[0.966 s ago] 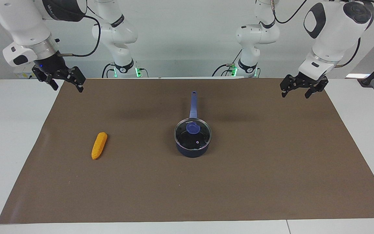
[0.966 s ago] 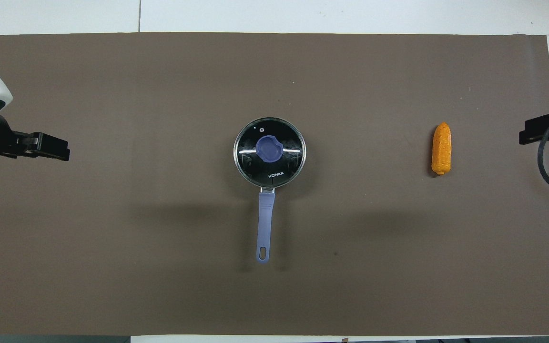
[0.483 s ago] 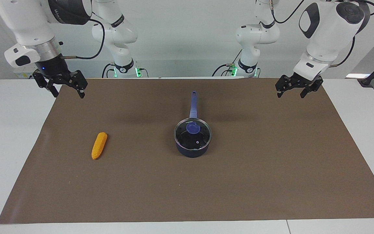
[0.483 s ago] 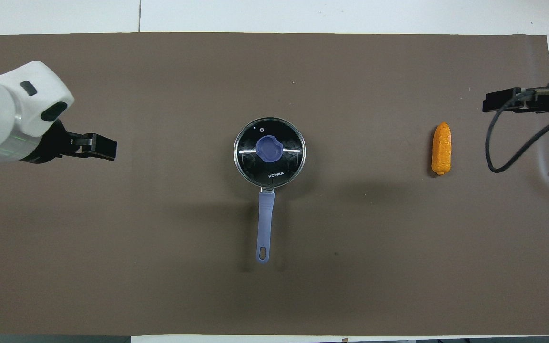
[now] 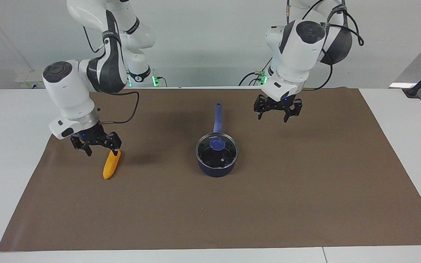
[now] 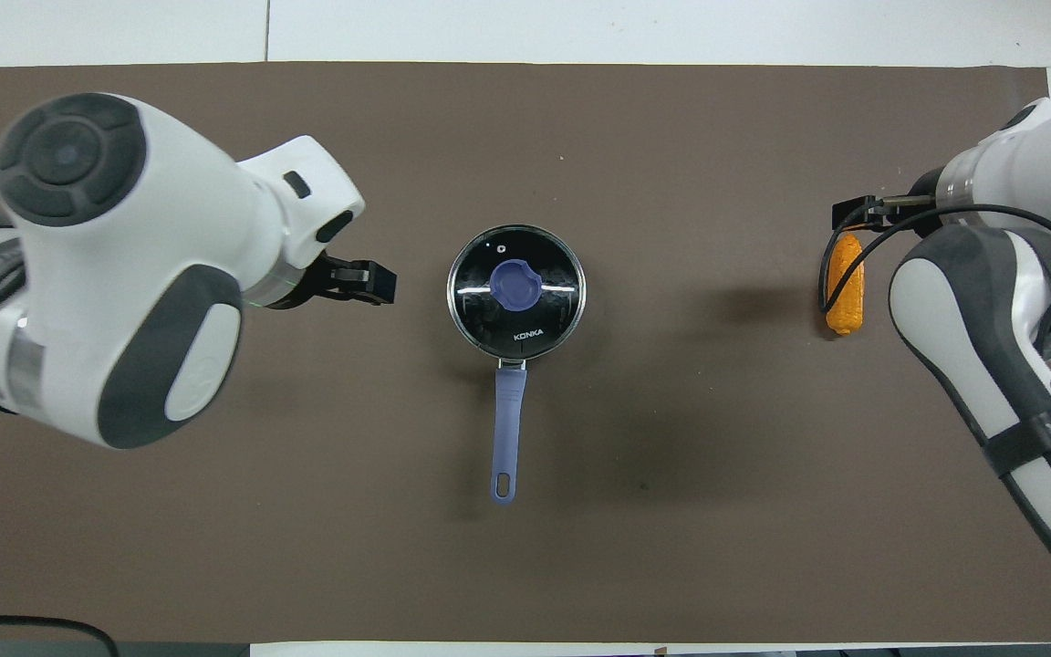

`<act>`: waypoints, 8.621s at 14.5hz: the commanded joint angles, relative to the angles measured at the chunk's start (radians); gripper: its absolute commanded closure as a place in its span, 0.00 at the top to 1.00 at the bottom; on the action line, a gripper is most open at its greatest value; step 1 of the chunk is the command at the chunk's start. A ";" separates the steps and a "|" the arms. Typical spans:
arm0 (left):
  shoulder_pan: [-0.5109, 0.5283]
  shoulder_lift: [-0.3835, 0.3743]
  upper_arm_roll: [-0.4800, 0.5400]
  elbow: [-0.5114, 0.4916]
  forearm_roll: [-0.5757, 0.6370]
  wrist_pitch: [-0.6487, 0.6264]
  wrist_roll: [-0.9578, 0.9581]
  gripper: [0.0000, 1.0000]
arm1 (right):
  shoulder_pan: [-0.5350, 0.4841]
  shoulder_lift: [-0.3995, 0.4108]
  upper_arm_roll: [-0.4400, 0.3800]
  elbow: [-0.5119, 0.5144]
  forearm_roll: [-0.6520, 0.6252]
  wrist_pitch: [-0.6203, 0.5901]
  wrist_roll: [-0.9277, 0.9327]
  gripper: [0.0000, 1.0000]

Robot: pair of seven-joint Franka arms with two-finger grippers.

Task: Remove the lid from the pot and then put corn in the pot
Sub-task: 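Reach the left gripper to the lid knob while the right gripper reaches the corn, then grasp the blue lid knob with the left gripper while the right gripper grasps the corn, then lift the lid off with the left gripper while the right gripper carries the corn, then set the lid down with the left gripper while the right gripper drops the corn in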

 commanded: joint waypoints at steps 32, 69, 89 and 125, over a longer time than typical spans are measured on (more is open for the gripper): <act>-0.235 0.397 0.030 0.305 0.025 0.051 -0.375 1.00 | -0.011 0.020 0.093 0.145 0.040 -0.283 -0.060 0.00; -0.225 0.371 0.030 0.265 0.033 0.085 -0.397 0.35 | 0.098 0.018 0.114 0.467 0.031 -0.552 0.045 0.00; 0.171 0.185 0.033 0.246 -0.014 -0.142 0.104 0.25 | 0.488 0.317 0.125 0.558 -0.087 -0.167 0.587 0.00; 0.435 0.092 0.038 -0.206 -0.014 0.243 0.542 1.00 | -0.152 -0.150 0.107 0.380 -0.031 -0.765 0.082 1.00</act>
